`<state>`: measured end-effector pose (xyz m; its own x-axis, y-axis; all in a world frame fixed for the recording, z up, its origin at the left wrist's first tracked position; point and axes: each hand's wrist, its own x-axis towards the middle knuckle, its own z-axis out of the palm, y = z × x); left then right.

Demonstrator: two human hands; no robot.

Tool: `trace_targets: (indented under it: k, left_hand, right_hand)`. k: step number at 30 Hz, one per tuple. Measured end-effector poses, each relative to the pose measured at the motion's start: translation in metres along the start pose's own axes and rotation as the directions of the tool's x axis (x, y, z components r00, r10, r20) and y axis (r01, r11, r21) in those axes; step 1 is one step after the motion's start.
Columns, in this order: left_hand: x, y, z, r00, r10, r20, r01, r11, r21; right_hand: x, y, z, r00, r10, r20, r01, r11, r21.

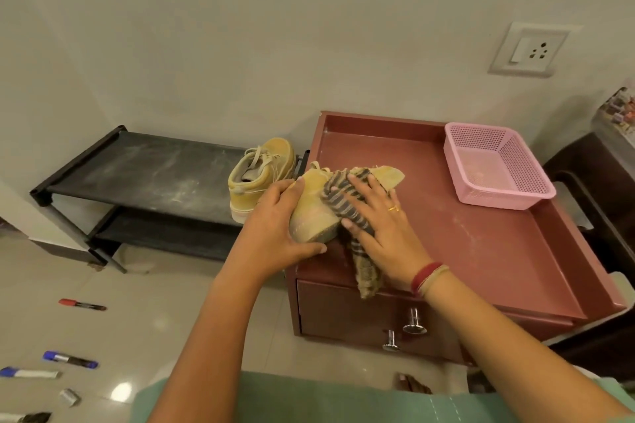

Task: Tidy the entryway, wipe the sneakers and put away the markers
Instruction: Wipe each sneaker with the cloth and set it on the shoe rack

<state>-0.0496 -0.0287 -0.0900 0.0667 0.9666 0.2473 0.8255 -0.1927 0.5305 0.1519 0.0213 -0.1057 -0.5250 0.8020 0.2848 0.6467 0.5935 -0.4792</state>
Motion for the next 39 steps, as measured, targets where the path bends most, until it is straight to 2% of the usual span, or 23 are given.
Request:
trace_targets:
  k: [1,4,5,6,9,10,14,15,18,19,23,26,27,31,34,35,39]
  left_hand:
    - [-0.001,0.0,0.0,1.0,0.012,0.002,-0.013,1.0,0.021]
    - [-0.003,0.0,0.0,0.999,0.05,0.002,-0.05,0.998,0.047]
    - [-0.004,0.0,0.001,0.998,0.056,-0.001,-0.056,0.997,0.051]
    - [-0.004,0.001,0.001,0.999,0.055,-0.002,-0.054,0.997,0.055]
    - [-0.003,0.003,0.0,0.999,0.033,-0.011,-0.032,0.997,0.07]
    - [-0.002,0.004,0.001,0.999,0.033,-0.015,-0.032,0.997,0.068]
    - [-0.002,0.001,0.001,1.0,0.025,0.001,-0.025,0.999,0.043]
    - [-0.001,0.001,0.001,1.0,0.031,-0.002,-0.031,0.999,0.039]
    - [0.0,0.002,0.0,1.0,0.016,-0.024,-0.016,0.999,0.032]
    - [0.0,0.003,-0.001,1.0,0.012,-0.025,-0.011,0.999,0.03]
    - [0.0,0.002,-0.002,1.0,0.014,-0.019,-0.014,1.0,-0.013]
    - [0.001,0.004,-0.003,1.0,-0.016,-0.002,0.016,1.0,-0.018]
    - [0.001,0.004,-0.004,1.0,-0.017,0.0,0.017,1.0,-0.015]
    - [0.0,0.003,-0.004,1.0,0.012,0.002,-0.012,1.0,-0.016]
    - [0.0,0.003,-0.005,1.0,-0.005,0.004,0.005,1.0,-0.027]
    - [0.0,0.002,-0.005,1.0,-0.004,0.002,0.004,1.0,-0.026]
    - [0.0,0.002,-0.005,1.0,0.025,-0.008,-0.026,0.999,-0.036]
  right_hand:
    - [-0.003,-0.004,0.003,1.0,-0.02,0.007,0.02,1.0,-0.011]
    - [-0.021,-0.016,0.017,0.969,-0.228,0.097,0.238,0.964,-0.115]
    - [-0.02,-0.011,0.016,0.966,-0.244,0.085,0.254,0.957,-0.141]
    - [-0.015,-0.002,0.01,0.979,-0.195,0.054,0.2,0.97,-0.135]
    - [0.0,0.02,-0.007,0.995,0.08,-0.053,-0.082,0.996,-0.037]
    - [0.001,0.016,-0.006,0.995,0.082,-0.062,-0.085,0.996,-0.038]
    - [-0.014,-0.01,0.012,0.976,-0.189,0.106,0.19,0.982,-0.003]
    - [-0.011,-0.004,0.008,0.978,-0.178,0.111,0.181,0.983,-0.017]
    - [0.001,0.017,-0.01,0.999,0.042,-0.034,-0.044,0.998,-0.046]
    - [0.001,0.015,-0.009,0.997,0.059,-0.042,-0.061,0.997,-0.048]
    - [-0.011,-0.003,0.004,0.984,-0.133,0.118,0.132,0.991,0.018]
    - [0.001,0.02,-0.012,0.998,0.052,-0.031,-0.053,0.998,-0.031]
    - [0.0,0.019,-0.012,0.996,0.074,-0.046,-0.075,0.997,-0.014]
    - [-0.013,-0.003,0.003,0.988,-0.115,0.1,0.11,0.992,0.056]
    - [-0.005,0.014,-0.009,0.998,0.046,-0.046,-0.046,0.999,-0.006]
    - [-0.005,0.012,-0.008,0.997,0.05,-0.067,-0.051,0.999,-0.006]
    - [-0.015,-0.011,0.005,0.988,-0.126,0.088,0.122,0.992,0.043]
